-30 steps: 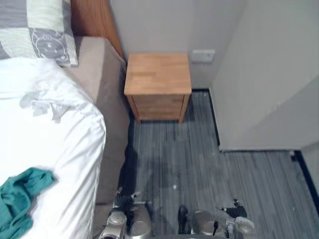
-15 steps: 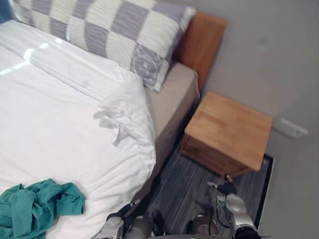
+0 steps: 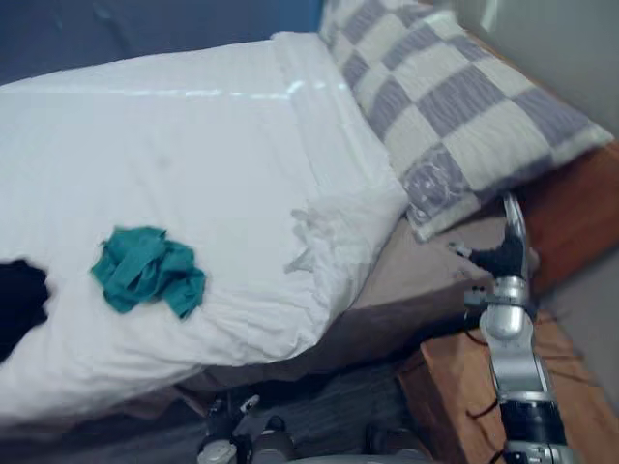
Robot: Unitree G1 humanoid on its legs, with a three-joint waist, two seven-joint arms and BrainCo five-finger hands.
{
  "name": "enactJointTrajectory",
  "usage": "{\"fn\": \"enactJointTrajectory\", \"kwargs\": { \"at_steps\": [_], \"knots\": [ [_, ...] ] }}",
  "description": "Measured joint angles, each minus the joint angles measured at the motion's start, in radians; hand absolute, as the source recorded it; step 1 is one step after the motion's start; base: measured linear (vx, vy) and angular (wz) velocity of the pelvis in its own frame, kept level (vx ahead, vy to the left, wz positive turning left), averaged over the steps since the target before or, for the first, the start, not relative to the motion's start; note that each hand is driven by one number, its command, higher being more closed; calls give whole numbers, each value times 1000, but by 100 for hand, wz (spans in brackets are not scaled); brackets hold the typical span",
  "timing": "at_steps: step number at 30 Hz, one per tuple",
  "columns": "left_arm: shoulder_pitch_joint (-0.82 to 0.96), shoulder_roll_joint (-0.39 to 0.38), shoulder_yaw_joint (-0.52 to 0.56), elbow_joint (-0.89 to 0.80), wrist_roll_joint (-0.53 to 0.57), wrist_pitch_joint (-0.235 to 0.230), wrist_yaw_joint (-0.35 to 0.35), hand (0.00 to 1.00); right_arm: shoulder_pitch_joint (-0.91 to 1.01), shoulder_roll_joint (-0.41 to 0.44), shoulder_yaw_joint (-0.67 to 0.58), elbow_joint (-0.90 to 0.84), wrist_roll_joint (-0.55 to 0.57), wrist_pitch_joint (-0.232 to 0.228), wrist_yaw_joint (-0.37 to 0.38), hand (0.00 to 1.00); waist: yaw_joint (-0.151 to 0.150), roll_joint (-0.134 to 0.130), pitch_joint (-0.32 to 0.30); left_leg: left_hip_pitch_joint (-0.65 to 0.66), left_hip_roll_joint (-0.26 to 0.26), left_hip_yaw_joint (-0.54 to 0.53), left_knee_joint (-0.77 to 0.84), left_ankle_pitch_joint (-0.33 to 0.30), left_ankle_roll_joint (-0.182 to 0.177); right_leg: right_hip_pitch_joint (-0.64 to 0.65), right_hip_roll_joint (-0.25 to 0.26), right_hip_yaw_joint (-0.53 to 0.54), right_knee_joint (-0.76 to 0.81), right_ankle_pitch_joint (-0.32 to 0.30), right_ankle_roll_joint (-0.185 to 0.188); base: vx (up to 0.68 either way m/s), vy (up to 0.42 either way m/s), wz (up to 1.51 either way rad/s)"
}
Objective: Tidy the bed and pick cloth on bed and put in laundry
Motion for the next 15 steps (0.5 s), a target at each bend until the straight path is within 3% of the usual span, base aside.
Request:
{"fn": "enactJointTrajectory", "kwargs": {
  "at_steps": [1, 2, 3, 4, 5, 8, 9, 10, 11, 12, 15],
  "knots": [
    [0, 0, 20, 0, 0, 3, -2, 0, -24, 1, 29, 2, 0, -1, 1, 0, -3, -1, 3, -12, 18, 122, 14, -6, 55, 9, -15, -45, -21, 9, -15, -78, -83, 110],
    [0, 1, 32, -2, 0, 3, -2, 0, -33, 3, 49, 9, 0, -1, 2, 0, -1, -2, 8, -24, 35, 216, 47, -20, 88, 15, -24, -66, -26, 12, -21, -82, -19, 101],
    [6, 10, 46, -2, 8, 10, -2, 0, -46, -3, 89, 29, 0, 3, 7, 0, 2, -1, 9, -45, 75, 380, 152, -43, 124, 22, -44, -102, -25, 12, -21, -61, -8, 68],
    [10, 11, 45, -2, 12, 11, -2, 0, -50, -6, 96, 32, 0, 3, 9, 0, 2, 2, 11, -46, 82, 405, 175, -46, 127, 24, -47, -109, -26, 11, -20, -82, 35, 77],
    [26, 16, 39, -2, 25, 17, -3, 0, -74, -22, 119, 50, 0, 6, 19, 0, -1, 33, 15, -53, 83, 451, 192, -57, 124, 24, -47, -126, -11, -6, -3, -138, 101, 55],
    [60, 34, 2, -1, 50, 34, -6, 0, -197, -96, 152, 112, 0, 10, 24, 0, -4, 38, 42, -114, 15, 417, 85, -42, 88, -40, -86, -138, -15, -11, 13, -162, 134, 70],
    [57, 46, -22, -1, 50, 33, -8, 0, -266, -138, 152, 157, 3, 14, 24, 0, -12, 24, 56, -111, -25, 449, -9, -30, 92, -79, -124, -132, -51, 12, 9, -90, 112, 102],
    [50, 50, -29, -2, 50, 32, -11, 0, -302, -159, 152, 179, 3, 15, 24, 0, -17, 26, 72, -123, -27, 467, -15, -21, 98, -90, -132, -139, -57, 17, 11, -58, 96, 86],
    [36, 55, -50, -2, 50, 32, -20, 0, -394, -209, 153, 239, 6, 20, 25, 0, -14, 61, 117, -144, -10, 480, -28, 50, 81, -116, -120, -148, -32, 24, 18, -120, 113, 49],
    [19, 68, -67, -3, 49, 29, -21, 0, -460, -234, 153, 276, 16, 32, 23, 0, 0, 70, 148, -176, -18, 478, -53, 122, 92, -169, -128, -143, 10, 28, 21, -143, 112, 38],
    [-31, 100, -80, -22, 46, 18, -20, 0, -622, -262, 181, 385, 35, 37, 23, 0, 6, 65, 225, -244, -39, 477, -117, 199, 104, -266, -137, -143, 19, 63, 27, -81, 68, 20]
  ]
}}
